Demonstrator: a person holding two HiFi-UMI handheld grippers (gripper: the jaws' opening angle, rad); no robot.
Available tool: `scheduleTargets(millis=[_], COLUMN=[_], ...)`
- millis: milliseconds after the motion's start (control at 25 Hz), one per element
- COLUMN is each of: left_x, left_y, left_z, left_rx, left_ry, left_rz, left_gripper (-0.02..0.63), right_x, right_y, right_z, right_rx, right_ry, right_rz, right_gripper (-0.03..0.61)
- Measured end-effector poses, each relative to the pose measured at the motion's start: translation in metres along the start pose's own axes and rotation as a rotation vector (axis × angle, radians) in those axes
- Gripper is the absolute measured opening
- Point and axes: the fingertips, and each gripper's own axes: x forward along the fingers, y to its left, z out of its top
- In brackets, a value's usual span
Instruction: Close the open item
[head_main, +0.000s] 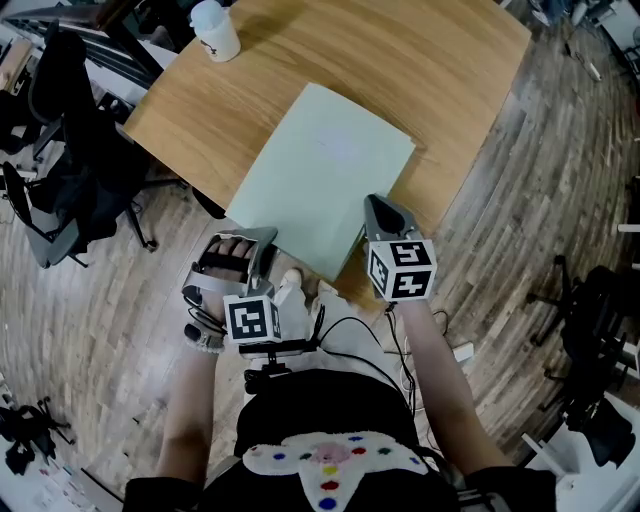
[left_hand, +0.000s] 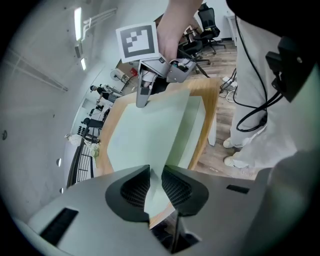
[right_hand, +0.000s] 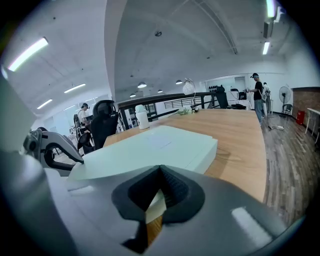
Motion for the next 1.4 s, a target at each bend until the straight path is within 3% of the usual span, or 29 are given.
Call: scheduleTargets(millis=[280,640,960,1120,1400], left_x=[-0.005,-0.031,-0.067,-0.091,-0.122], left_y=[-0.003,-0.001,0.052,0.080,0.104], left_z=[-0.005,-0.015,-0.010,-0.008,-0.006], left_rx=[-0.155,-0.629,-0.931,-1.009,-1.054], left_ry=[-0.023,-0.148,-0.343,-0.428,-0.513], left_rz=[0.011,0.017,0.061,0.084,0.111], left_gripper=[0.083,0.021,0.008,0.008,0.006], right_x=[0.001,-0.004,-0.043,-0.067,-0.102], right_y=[0.000,0.002,0.015,0.034,0.066], right_z=[0.001,0.005,0.040,0.059,0.087], right_rx=[0.011,-0.022,-0.040,-0.095,-0.188], right_ry=[-0.033,-0.033,-0.126,-0.171,-0.254], right_rz=[-0.010,-0.043,-0.055,-0.037,-0.016], right_gripper=[0.008,0.008,0.008,0.008,0.008])
